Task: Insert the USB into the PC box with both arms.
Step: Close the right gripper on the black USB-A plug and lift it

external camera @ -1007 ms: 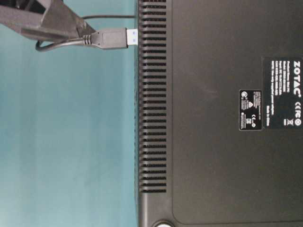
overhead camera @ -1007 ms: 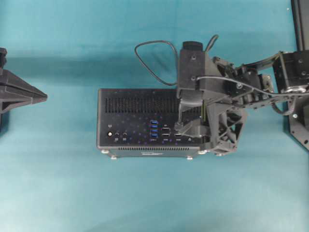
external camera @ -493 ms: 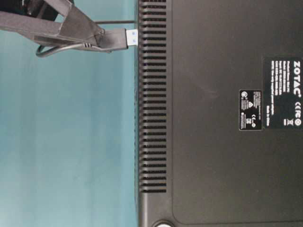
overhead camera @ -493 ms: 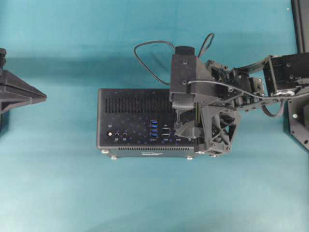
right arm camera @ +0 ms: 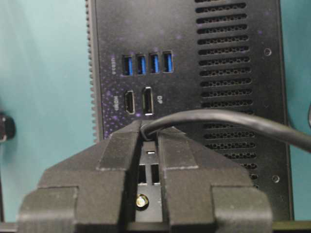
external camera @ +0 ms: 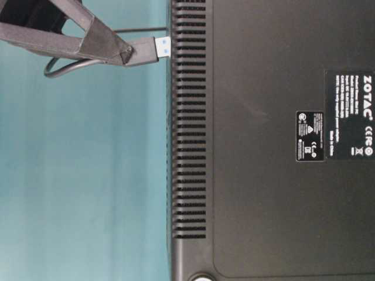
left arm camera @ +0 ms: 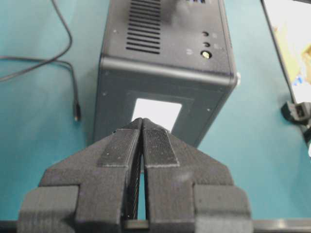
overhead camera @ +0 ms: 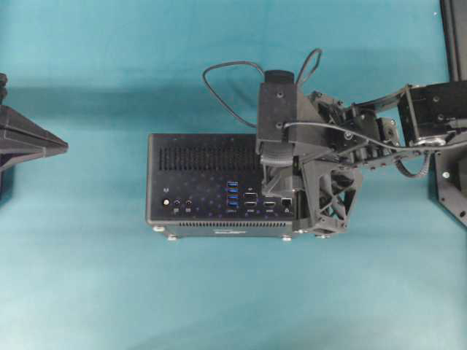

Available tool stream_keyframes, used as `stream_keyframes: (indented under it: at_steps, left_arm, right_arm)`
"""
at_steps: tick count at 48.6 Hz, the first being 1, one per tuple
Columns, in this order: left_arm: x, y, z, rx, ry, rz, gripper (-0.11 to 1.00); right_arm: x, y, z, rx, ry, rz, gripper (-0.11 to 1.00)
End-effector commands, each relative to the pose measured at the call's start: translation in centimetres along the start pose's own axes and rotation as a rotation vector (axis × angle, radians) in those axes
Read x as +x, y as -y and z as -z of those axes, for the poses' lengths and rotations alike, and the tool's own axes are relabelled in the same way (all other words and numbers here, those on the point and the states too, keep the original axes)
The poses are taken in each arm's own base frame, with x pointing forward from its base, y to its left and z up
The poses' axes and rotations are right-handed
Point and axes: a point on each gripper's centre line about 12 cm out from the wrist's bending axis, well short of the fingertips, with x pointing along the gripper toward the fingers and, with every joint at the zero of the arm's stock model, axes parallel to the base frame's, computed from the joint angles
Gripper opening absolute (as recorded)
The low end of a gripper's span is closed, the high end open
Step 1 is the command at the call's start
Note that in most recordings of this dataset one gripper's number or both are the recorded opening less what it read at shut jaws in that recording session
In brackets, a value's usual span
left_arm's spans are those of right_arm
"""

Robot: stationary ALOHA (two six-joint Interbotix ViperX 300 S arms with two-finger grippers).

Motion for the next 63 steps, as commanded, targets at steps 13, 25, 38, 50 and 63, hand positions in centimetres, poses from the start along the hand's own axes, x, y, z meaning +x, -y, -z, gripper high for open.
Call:
stream_keyframes:
  at_steps: [13,25,38,50,63]
  left_arm:
    - [0.0,0.1,-0.3,-0.027,0.015,0.004,0.00]
    - [0.0,0.1,-0.3,-0.035,0.019,0.005,0.00]
    - [-0.2,0.1,-0.3,-0.036,0.027,0.007,0.00]
    - [-0.6,0.1,-0.2,-0.038,0.037,0.009,0.00]
    - [-0.5,0.0,0.1,-0.075,0.028,0.007,0.00]
  right_arm:
    - [-3.0,-0.7,-3.3,-0.017,0.065,0.006,0.09]
    - [-3.5,-0.5,-4.6,-0.050,0.062,0.053,0.09]
    - [-3.4,-0.6,-5.4,-0.119,0.101,0.118,0.09]
    - [-2.6,-0.7,-5.2,-0.163,0.098,0.152,0.09]
    - [-1.7,-0.6,-5.1,-0.169,0.079,0.166,0.09]
